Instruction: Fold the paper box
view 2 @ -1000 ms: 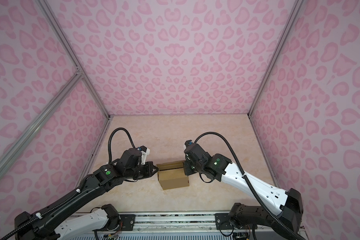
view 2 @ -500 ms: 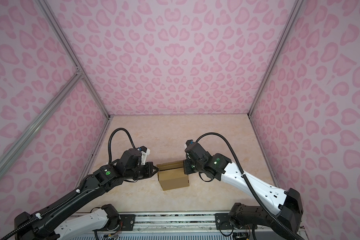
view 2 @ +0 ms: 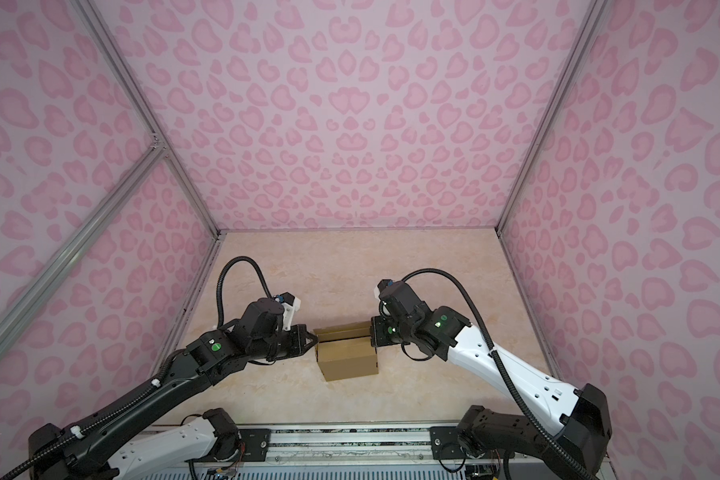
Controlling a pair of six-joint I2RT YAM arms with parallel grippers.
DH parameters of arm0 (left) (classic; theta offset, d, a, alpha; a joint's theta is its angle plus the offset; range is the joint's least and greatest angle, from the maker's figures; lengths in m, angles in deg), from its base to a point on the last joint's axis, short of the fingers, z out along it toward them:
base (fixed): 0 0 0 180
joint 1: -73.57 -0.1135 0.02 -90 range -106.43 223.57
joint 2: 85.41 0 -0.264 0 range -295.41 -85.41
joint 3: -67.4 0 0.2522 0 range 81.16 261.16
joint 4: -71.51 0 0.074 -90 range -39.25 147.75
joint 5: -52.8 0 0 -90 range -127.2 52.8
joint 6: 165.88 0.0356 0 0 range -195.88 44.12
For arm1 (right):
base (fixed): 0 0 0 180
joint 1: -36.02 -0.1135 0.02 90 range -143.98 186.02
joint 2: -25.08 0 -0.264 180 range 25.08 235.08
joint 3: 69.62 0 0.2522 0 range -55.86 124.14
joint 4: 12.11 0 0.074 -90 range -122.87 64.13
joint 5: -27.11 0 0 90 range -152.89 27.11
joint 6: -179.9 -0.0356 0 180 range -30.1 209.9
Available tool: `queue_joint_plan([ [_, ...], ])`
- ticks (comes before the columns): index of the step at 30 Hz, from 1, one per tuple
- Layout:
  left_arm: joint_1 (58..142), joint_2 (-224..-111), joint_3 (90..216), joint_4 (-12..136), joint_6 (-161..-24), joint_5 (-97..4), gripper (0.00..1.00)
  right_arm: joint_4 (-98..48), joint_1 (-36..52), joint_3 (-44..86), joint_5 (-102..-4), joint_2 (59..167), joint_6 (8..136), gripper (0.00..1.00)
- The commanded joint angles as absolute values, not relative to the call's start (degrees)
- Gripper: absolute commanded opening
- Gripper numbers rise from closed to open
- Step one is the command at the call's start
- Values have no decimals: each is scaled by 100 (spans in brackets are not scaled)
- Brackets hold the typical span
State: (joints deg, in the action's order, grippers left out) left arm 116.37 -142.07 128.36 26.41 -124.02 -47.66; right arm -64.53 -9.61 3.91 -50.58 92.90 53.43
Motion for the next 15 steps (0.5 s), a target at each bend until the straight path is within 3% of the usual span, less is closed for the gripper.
queue_joint_plan([
  [1,11645,-14173,12818,2461,-12365,-4772,4,-6395,-979,316,-4868,9290,5344,4],
  [15,11654,-14185,12844,2465,-12361,-4775,4,-6873,-1227,302,-5615,9399,5588,4],
])
